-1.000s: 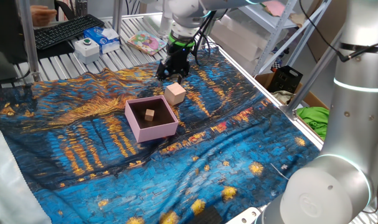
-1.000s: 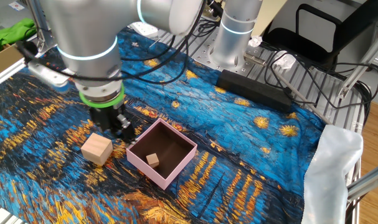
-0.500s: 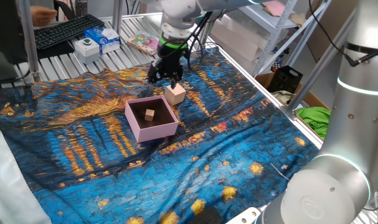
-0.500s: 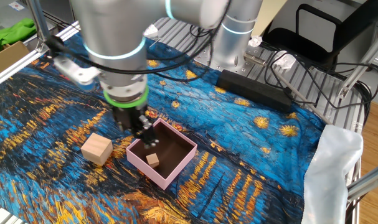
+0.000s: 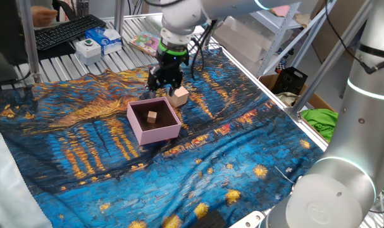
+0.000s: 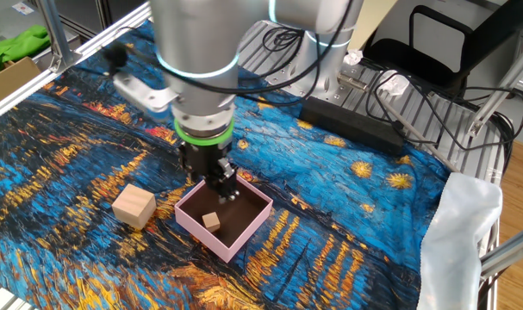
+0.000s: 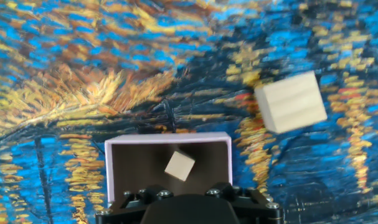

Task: Take everything out of the gift box

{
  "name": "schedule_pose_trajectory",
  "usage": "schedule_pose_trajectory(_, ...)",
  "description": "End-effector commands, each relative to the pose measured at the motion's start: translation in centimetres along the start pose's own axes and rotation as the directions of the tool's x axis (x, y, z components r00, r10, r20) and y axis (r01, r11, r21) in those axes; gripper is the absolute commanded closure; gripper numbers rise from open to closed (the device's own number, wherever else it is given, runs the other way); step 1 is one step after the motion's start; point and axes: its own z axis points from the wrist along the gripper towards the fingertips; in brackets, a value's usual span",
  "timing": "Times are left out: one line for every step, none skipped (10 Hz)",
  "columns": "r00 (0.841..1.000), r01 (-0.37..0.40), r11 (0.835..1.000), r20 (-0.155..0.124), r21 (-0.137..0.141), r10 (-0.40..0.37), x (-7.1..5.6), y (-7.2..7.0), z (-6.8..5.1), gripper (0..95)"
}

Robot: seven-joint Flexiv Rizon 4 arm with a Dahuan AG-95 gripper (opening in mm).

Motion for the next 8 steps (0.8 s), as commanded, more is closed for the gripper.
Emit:
schedule_pose_trajectory(0.999, 0.030, 0.999, -0.008, -0.014, -0.031, 0.3, 0.3, 0.4, 19.0)
schedule_pose_trajectory(0.999, 0.039, 0.999, -0.006, 0.009, -0.039, 0.3, 0.5, 0.5, 19.0)
schedule_pose_trajectory(0.999, 0.045, 0.998, 0.002, 0.036, -0.045, 0.3, 0.7, 0.6, 19.0)
schedule_pose_trajectory(0.998, 0.064, 0.997, 0.010, 0.047, -0.064, 0.2, 1.0, 0.9, 19.0)
schedule_pose_trajectory(0.997, 0.074, 0.996, 0.011, 0.043, -0.075, 0.0, 1.3, 1.3, 19.0)
schedule_pose_trajectory(0.996, 0.083, 0.995, 0.034, 0.047, -0.084, -0.1, 1.6, 1.6, 19.0)
schedule_pose_trajectory(0.994, 0.084, 0.996, 0.064, 0.037, -0.086, -0.4, 2.0, 2.1, 19.0)
schedule_pose_trajectory(0.991, 0.093, 0.995, 0.097, 0.036, -0.096, -0.4, 2.1, 2.2, 19.0)
